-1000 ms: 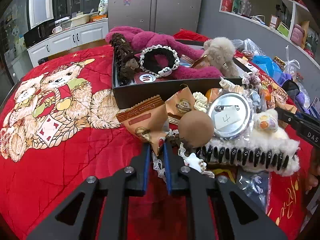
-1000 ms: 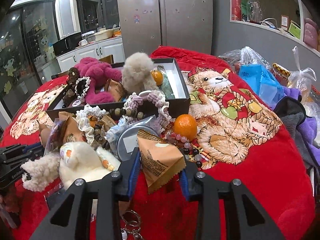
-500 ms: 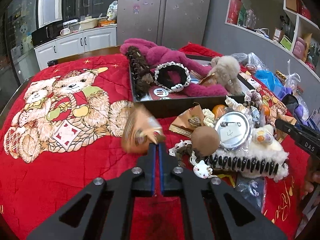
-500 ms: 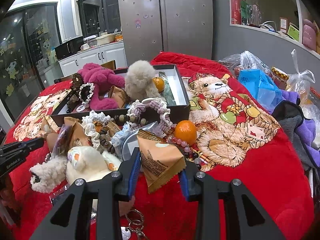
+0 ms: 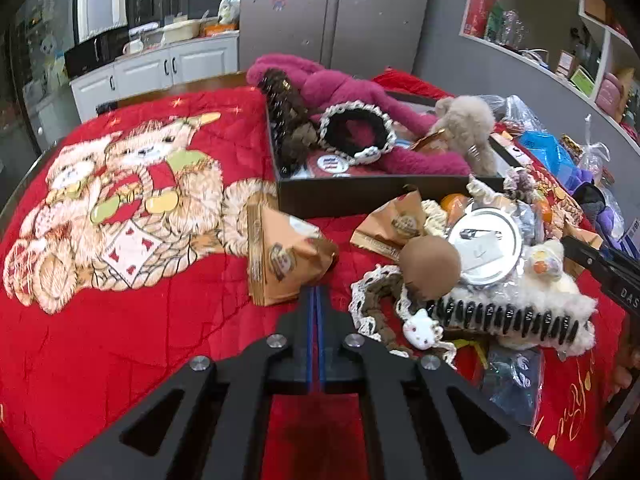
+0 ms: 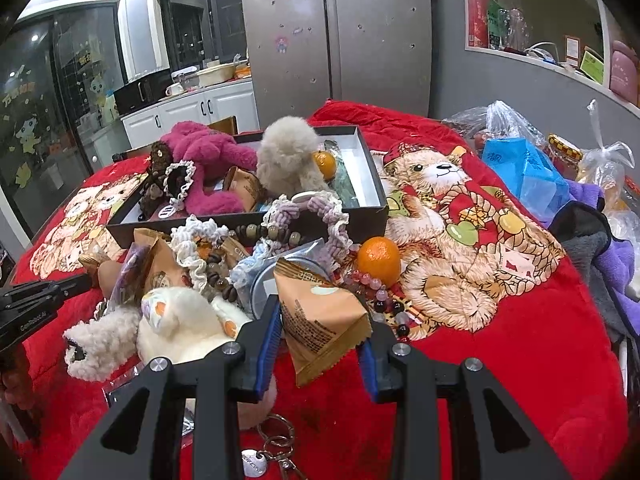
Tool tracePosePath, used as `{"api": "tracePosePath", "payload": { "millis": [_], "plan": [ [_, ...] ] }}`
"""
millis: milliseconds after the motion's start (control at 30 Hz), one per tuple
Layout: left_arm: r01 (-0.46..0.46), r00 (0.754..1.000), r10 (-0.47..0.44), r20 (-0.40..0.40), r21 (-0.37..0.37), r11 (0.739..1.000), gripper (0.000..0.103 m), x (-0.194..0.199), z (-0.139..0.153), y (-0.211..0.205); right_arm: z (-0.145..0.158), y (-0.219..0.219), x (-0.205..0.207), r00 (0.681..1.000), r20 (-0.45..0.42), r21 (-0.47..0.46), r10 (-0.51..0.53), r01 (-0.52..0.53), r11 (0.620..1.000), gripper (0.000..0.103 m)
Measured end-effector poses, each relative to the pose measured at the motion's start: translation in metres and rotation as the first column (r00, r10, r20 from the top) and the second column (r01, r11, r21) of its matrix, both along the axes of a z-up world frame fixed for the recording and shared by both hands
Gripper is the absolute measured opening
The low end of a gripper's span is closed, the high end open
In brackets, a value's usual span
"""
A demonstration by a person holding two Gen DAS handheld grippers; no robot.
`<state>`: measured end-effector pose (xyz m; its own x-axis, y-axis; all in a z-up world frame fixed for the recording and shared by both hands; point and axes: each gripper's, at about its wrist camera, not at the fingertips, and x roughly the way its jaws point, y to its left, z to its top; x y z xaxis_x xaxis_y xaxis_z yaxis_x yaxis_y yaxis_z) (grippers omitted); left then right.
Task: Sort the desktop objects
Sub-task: 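Lift both brown packets off the pile with both tools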
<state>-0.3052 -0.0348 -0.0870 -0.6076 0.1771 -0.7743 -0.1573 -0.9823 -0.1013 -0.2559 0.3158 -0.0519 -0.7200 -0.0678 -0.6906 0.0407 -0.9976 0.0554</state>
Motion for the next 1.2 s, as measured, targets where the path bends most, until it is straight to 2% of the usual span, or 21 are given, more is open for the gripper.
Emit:
{"api": "tracePosePath", "payload": {
  "millis": [33, 67, 133, 333, 500, 667, 833, 1000, 1067, 1200],
  "plan": [
    [-0.008, 1.000, 0.008, 0.001, -0.007, 1.000, 0.017, 0.000, -0.001, -0.001, 0.000, 0.000, 0.000, 1.000, 0.003, 0.000, 0.004, -0.004, 1.000, 0.035],
    [-0.015, 1.000, 0.015, -0.001, -0.015, 1.000, 0.037, 0.000, -0.001, -0.001, -0.001, -0.001, 0.000, 1.000, 0.004, 0.000, 0.006, -0.006, 1.000, 0.035],
    [-0.036, 0.999, 0.035, -0.030, -0.032, 0.999, 0.064, 0.002, 0.001, -0.001, -0.001, -0.001, 0.000, 1.000, 0.006, 0.001, 0.007, -0.007, 1.000, 0.035],
    [-0.055, 0.995, 0.050, -0.081, -0.052, 0.997, 0.081, 0.005, 0.010, -0.003, -0.002, -0.002, 0.000, 1.000, 0.013, 0.002, 0.011, -0.011, 1.000, 0.035],
    [-0.058, 0.995, 0.056, -0.078, -0.034, 0.998, 0.081, -0.005, 0.005, -0.009, -0.003, -0.003, -0.001, 1.000, 0.021, -0.001, 0.019, -0.019, 1.000, 0.035],
    [-0.042, 0.999, 0.042, -0.027, -0.013, 0.999, 0.081, -0.026, -0.008, -0.008, -0.005, -0.006, -0.002, 0.999, 0.028, -0.001, 0.028, -0.028, 1.000, 0.035],
    [-0.044, 0.999, 0.044, 0.015, -0.027, 0.999, 0.080, -0.040, -0.016, -0.005, -0.005, -0.007, -0.002, 0.999, 0.031, -0.003, 0.035, -0.035, 0.999, 0.035],
    [-0.073, 0.997, 0.074, 0.017, -0.034, 0.997, 0.068, -0.041, -0.017, -0.009, -0.006, -0.008, -0.002, 0.999, 0.035, 0.002, 0.036, -0.036, 0.999, 0.035],
    [-0.082, 0.996, 0.083, 0.013, -0.044, 0.996, 0.058, -0.041, -0.017, -0.010, -0.006, -0.008, -0.002, 0.999, 0.035, 0.005, 0.037, -0.037, 0.999, 0.035],
    [-0.106, 0.994, 0.106, 0.005, -0.056, 0.993, 0.043, -0.039, -0.015, -0.012, -0.005, -0.008, -0.002, 0.999, 0.030, 0.004, 0.037, -0.038, 0.999, 0.035]
  ]
}}
